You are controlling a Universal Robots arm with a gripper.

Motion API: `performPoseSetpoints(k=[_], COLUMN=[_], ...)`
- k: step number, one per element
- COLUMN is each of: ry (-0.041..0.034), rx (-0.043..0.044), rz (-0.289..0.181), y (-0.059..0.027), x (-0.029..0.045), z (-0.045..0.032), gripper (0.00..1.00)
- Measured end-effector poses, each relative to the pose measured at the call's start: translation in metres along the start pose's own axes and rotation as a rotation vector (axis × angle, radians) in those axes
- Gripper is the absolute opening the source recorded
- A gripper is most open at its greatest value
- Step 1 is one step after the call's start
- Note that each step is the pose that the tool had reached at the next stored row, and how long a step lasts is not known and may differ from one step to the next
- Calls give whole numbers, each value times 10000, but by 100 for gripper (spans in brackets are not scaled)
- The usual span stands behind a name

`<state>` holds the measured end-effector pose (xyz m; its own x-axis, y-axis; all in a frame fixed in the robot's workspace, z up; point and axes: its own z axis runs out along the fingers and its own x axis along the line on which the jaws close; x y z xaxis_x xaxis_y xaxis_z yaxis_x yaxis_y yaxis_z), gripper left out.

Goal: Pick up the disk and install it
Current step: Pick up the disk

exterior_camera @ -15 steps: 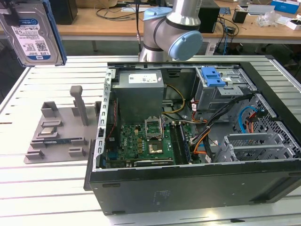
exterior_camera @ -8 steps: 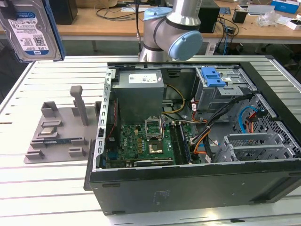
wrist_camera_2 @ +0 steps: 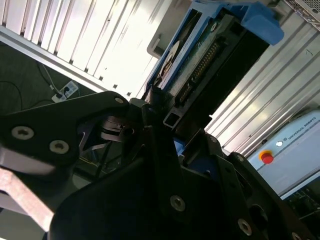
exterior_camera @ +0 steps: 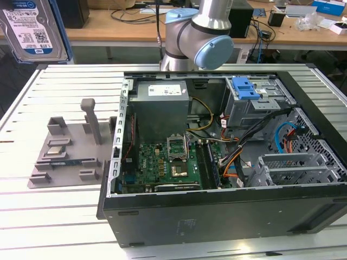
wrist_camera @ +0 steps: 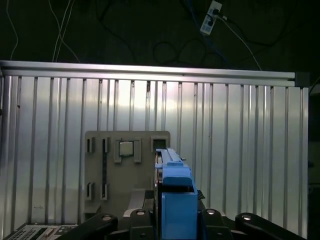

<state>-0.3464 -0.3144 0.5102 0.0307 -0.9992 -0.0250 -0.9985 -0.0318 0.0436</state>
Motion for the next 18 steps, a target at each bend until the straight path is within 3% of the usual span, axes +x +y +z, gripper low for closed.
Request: performPoseSetpoints(k=[6,18], ry=[2,1], rx=[-2,-1], rz=[0,1], y=[-10,-326], x=[4,38], z=[-3,-17], gripper=[37,37])
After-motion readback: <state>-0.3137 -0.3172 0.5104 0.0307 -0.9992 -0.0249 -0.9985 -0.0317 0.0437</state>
